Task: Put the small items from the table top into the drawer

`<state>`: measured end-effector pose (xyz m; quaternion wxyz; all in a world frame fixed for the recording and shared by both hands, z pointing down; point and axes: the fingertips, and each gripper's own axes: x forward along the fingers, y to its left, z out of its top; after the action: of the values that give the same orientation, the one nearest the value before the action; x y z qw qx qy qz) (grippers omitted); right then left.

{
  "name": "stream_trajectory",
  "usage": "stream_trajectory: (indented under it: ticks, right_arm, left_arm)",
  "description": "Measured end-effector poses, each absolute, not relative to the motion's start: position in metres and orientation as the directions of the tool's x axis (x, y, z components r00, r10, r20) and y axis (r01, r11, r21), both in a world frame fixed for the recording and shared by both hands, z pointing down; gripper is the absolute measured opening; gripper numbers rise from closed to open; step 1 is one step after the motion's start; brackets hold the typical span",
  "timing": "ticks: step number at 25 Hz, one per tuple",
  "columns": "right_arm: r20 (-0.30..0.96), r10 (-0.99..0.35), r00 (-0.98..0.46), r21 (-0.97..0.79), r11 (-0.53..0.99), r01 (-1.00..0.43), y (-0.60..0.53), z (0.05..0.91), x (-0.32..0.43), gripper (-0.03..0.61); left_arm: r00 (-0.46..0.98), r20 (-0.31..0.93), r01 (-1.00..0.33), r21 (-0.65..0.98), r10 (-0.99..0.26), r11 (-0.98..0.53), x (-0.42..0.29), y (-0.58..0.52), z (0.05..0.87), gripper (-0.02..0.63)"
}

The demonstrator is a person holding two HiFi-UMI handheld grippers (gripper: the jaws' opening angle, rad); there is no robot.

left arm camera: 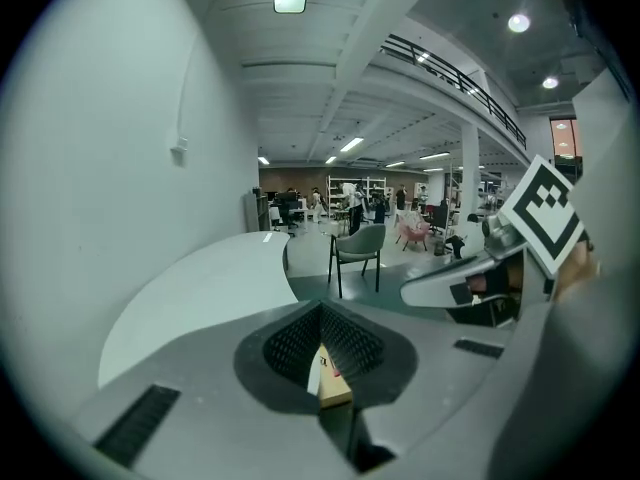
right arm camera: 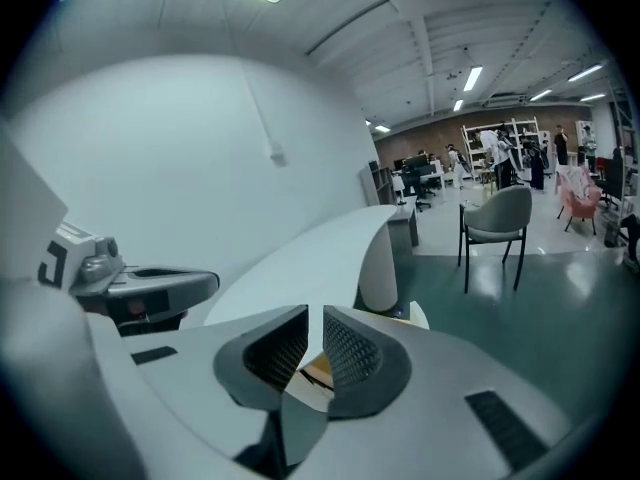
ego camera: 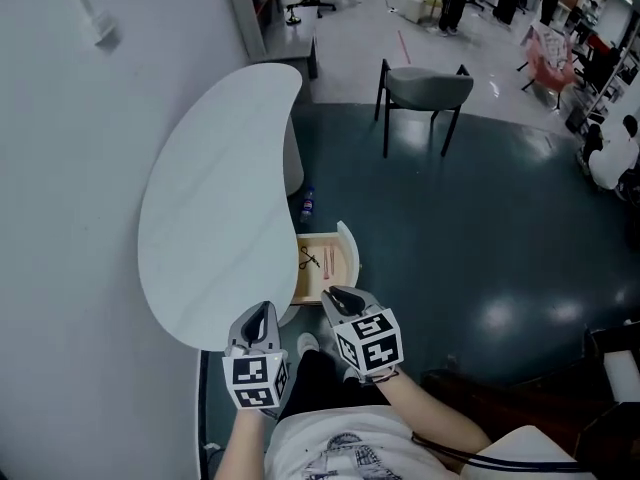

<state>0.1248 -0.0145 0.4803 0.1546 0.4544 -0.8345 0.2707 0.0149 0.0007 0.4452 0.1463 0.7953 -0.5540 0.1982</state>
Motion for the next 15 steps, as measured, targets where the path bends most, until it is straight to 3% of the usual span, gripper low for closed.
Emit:
stream_trajectory:
  ticks: [15]
  right_arm:
    - [0.35,-0.708,-0.614,-0.24,0.565,-0.789,0.025,0.378,0.048,0.035]
  left_arm:
    - [0.277,0.35,-0.953,-0.018,-0.895,-0.302,-0.064,0.032,0.357,0.02]
